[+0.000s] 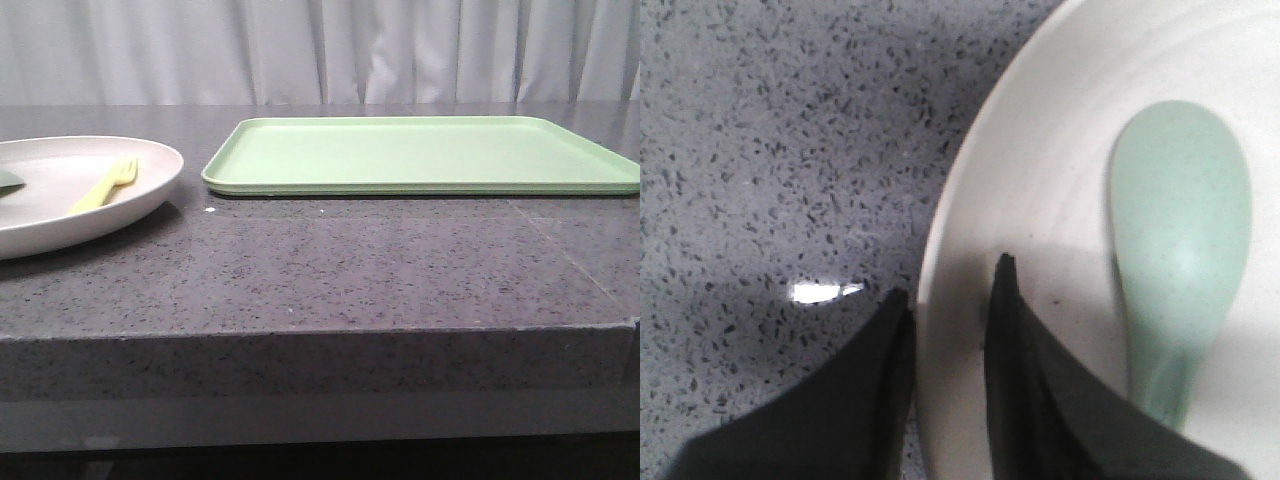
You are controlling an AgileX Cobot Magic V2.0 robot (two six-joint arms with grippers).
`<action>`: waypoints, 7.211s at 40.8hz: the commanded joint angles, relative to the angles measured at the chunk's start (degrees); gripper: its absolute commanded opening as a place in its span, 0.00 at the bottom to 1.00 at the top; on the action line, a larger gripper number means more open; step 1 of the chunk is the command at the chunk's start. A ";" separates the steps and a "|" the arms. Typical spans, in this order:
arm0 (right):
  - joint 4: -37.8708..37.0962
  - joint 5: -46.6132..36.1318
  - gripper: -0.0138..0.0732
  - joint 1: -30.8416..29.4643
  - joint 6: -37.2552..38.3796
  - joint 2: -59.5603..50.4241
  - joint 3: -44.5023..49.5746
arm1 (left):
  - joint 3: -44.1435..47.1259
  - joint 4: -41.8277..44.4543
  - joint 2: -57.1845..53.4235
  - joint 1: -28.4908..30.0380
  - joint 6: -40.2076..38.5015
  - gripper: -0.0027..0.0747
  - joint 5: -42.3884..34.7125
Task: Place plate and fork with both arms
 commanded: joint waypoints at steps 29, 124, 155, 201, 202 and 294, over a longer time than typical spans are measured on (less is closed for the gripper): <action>-0.02 -4.43 0.77 -0.41 -0.49 0.73 -1.65 | -5.02 -14.95 -5.99 5.09 7.73 0.01 -1.85; -0.02 -4.18 0.77 -0.22 -0.49 0.73 -1.65 | -44.60 -26.85 29.90 -24.56 -8.91 0.01 -12.03; -0.02 -4.13 0.77 -0.09 -0.49 0.73 -1.65 | -44.60 -13.42 22.02 -23.81 -7.95 0.48 -8.82; 1.63 -5.03 0.77 -0.07 -0.49 6.22 -1.92 | 17.52 5.95 -40.17 -10.21 -8.06 0.01 -35.67; 1.89 -5.34 0.77 -0.07 -0.49 7.17 -1.92 | 19.17 6.12 -41.50 -10.21 -8.06 0.01 -35.96; 3.18 12.98 0.39 11.21 2.36 81.31 -53.67 | 33.84 6.25 -63.11 -10.21 -8.06 0.01 -36.17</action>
